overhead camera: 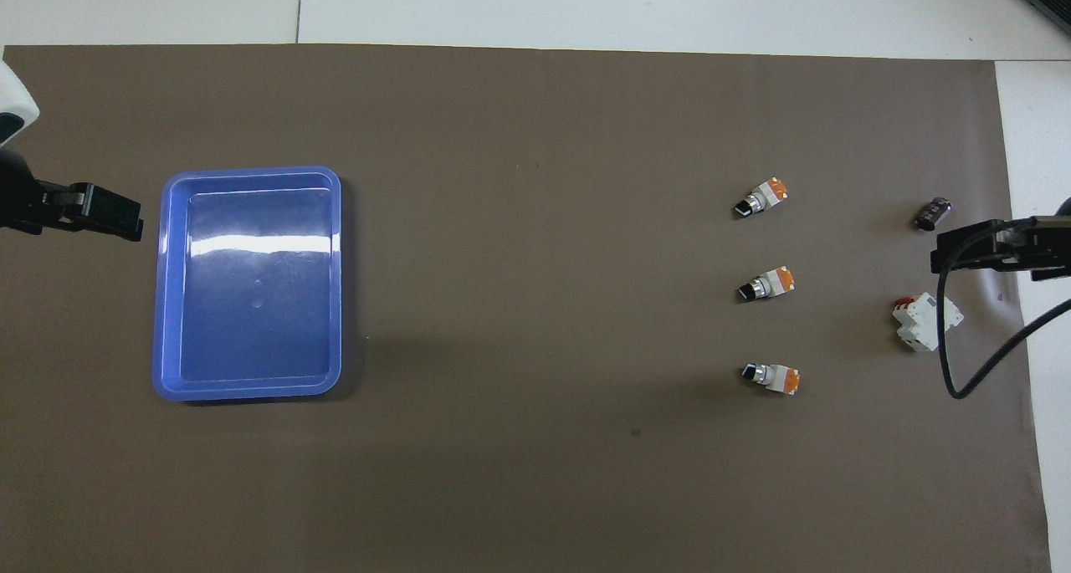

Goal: Turn and place switch with both arms
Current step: 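Reach the right gripper toward the topmost white-orange switch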

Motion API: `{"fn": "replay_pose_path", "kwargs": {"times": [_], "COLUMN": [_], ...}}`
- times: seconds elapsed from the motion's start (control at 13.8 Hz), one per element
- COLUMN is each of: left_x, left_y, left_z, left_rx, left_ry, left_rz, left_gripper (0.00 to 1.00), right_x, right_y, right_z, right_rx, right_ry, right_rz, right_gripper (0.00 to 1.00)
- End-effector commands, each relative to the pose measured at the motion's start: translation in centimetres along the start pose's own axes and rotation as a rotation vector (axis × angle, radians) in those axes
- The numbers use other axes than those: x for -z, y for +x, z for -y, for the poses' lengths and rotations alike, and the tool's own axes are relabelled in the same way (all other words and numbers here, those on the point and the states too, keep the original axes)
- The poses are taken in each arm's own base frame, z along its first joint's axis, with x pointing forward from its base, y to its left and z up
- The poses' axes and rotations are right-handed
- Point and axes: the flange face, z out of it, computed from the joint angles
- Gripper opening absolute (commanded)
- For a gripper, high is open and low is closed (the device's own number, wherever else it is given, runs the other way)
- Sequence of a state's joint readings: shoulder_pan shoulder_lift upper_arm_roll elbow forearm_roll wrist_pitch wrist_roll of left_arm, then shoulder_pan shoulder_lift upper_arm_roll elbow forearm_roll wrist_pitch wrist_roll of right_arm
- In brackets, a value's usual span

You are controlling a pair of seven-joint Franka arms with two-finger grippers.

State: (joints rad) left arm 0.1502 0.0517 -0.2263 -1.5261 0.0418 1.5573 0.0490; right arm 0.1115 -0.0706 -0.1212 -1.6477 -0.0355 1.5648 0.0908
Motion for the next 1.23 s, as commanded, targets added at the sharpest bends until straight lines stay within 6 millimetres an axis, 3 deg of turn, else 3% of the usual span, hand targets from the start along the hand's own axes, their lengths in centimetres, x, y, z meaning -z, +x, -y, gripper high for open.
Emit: {"fn": "replay_pose_path", "kwargs": {"times": [0.0,0.43,0.58,0.87,1.16], "left_x": [0.1,0.1,0.1,0.1,0.1], "left_y": [-0.9,-0.9,-0.9,-0.9,-0.9], "left_z": [0.1,0.1,0.1,0.1,0.1], "left_rx": [0.005,0.005,0.005,0.005,0.005], "left_ry": [-0.005,-0.005,-0.005,-0.005,-0.005], "left_rz": [-0.006,-0.006,-0.006,-0.006,-0.006], "left_gripper": [1.0,1.0,1.0,1.0,1.0], "right_x": [0.2,-0.8,-1.1,-6.6,-15.9], "right_y": [0.0,-0.2,1.3,6.4,11.8], "right_z": [0.0,0.0,0.0,0.9,3.7], "right_rx": [0.008,-0.042,-0.046,-0.095,-0.283], "right_ry": [-0.007,0.009,0.008,-0.002,0.015], "right_rz": [0.006,-0.046,-0.104,-0.153,-0.195], "right_gripper": [1.0,1.0,1.0,1.0,1.0]}}
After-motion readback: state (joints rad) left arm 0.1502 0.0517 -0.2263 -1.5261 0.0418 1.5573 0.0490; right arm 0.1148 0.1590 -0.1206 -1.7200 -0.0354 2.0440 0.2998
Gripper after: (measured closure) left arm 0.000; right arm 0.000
